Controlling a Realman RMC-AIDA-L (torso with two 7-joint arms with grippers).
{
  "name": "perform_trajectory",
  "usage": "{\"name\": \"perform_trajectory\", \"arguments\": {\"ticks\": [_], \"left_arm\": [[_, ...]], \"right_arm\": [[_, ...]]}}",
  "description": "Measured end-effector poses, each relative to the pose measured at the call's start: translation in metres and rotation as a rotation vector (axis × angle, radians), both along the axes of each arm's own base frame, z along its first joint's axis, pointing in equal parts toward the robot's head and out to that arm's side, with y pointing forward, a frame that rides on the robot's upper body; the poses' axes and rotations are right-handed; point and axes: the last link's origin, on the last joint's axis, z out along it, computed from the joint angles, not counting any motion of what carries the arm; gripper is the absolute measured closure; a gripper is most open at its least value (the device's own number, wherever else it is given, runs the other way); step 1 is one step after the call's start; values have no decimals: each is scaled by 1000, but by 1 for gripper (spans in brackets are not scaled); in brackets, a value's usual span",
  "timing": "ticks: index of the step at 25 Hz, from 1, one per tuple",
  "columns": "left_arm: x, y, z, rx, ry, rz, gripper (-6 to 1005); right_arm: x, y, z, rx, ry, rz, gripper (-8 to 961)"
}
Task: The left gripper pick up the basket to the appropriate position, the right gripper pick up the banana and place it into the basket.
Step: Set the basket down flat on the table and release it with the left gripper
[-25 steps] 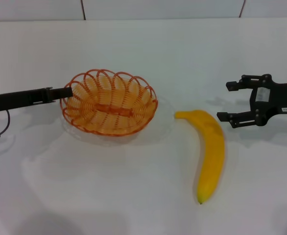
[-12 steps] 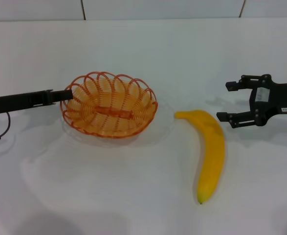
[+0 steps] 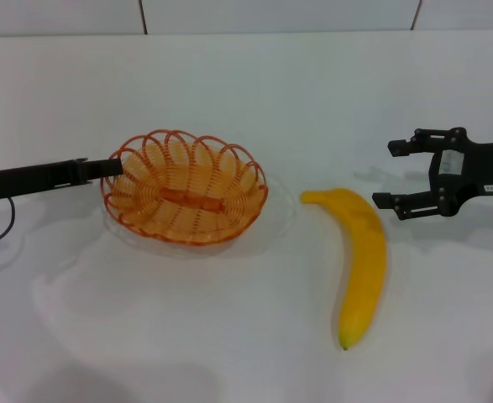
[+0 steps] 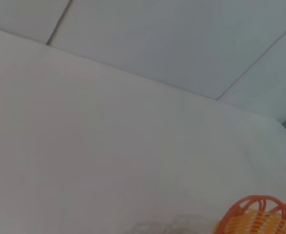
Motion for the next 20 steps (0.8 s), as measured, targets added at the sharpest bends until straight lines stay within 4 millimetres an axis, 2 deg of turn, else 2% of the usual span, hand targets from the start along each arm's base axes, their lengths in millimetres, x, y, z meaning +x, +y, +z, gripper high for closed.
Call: {"name": "perform_trajectory", "arguments": {"ticks": [14, 20], "left_arm": [[-1, -1, 0, 0, -1, 5, 920], [-3, -3, 0, 0, -2, 11, 765]], "right_arm": [[0, 0, 0, -4, 0, -7, 71], [0, 0, 0, -2, -2, -8, 71]]}}
